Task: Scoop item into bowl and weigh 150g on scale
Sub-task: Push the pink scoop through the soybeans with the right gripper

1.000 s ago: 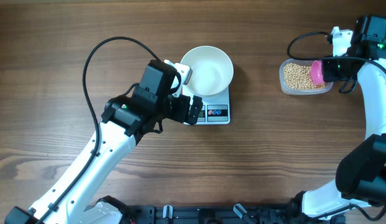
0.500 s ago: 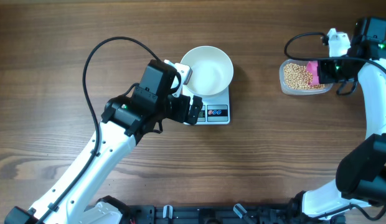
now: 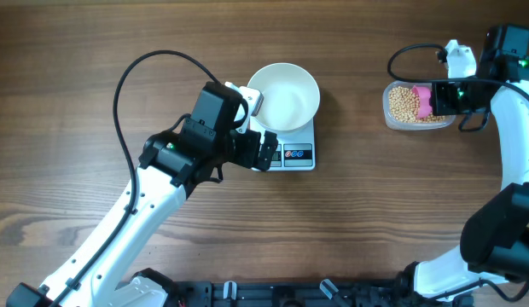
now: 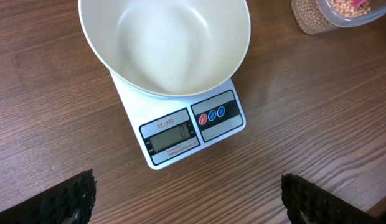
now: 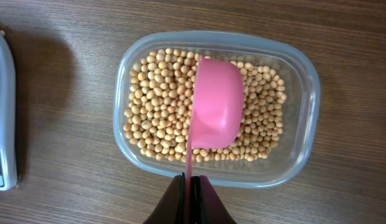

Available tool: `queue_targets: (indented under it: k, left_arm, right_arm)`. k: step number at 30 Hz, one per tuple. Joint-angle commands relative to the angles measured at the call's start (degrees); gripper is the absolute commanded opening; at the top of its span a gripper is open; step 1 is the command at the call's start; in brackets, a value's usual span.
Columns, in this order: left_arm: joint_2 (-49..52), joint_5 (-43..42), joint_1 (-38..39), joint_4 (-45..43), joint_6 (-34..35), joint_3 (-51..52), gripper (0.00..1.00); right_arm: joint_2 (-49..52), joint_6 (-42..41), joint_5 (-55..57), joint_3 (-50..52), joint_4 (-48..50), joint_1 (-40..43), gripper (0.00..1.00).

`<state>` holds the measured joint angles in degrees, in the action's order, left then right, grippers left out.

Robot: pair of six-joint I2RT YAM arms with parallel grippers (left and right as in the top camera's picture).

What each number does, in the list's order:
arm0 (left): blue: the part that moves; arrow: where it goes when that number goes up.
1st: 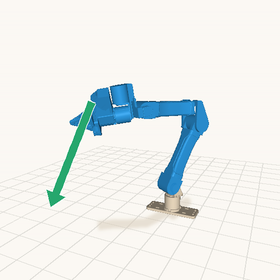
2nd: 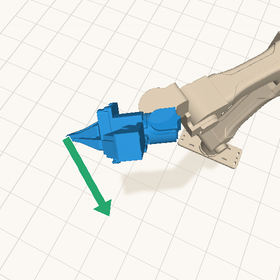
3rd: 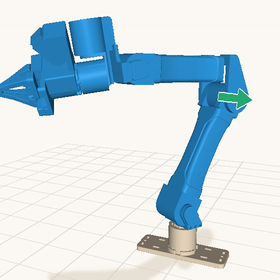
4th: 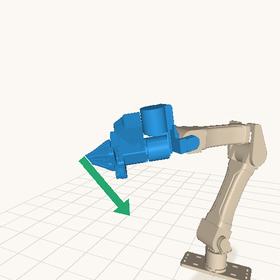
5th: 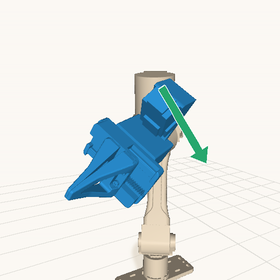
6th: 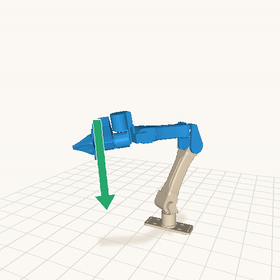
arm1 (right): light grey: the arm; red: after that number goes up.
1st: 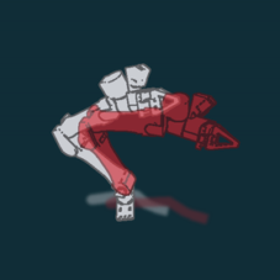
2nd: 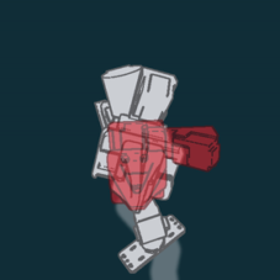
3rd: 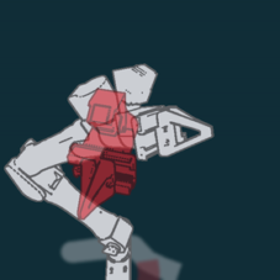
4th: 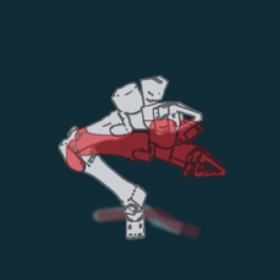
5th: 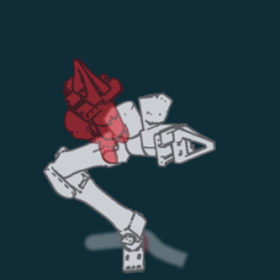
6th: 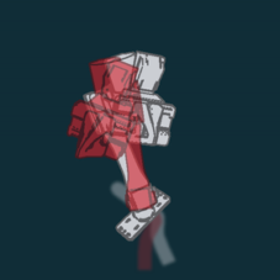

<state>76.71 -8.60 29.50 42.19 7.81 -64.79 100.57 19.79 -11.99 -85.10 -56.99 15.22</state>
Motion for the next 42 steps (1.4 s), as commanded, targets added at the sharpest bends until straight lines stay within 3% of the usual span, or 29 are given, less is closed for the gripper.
queue_targets:
  k: [1, 16, 42]
  left_arm:
    - [-0.20, 0.57, -0.42, -0.17, 0.31, -0.85, 1.00]
    - [-0.20, 0.55, -0.42, -0.17, 0.31, -0.85, 1.00]
    - [-0.20, 0.57, -0.42, -0.17, 0.31, -0.85, 1.00]
  right_arm:
    - [2.10, -0.46, -4.87, 0.35, -0.26, 0.31, 0.04]
    - [2.75, -0.72, -15.10, 0.39, -0.98, 8.92, 0.04]
    - [5.86, -0.68, -18.34, 0.39, -3.26, 7.72, 0.04]
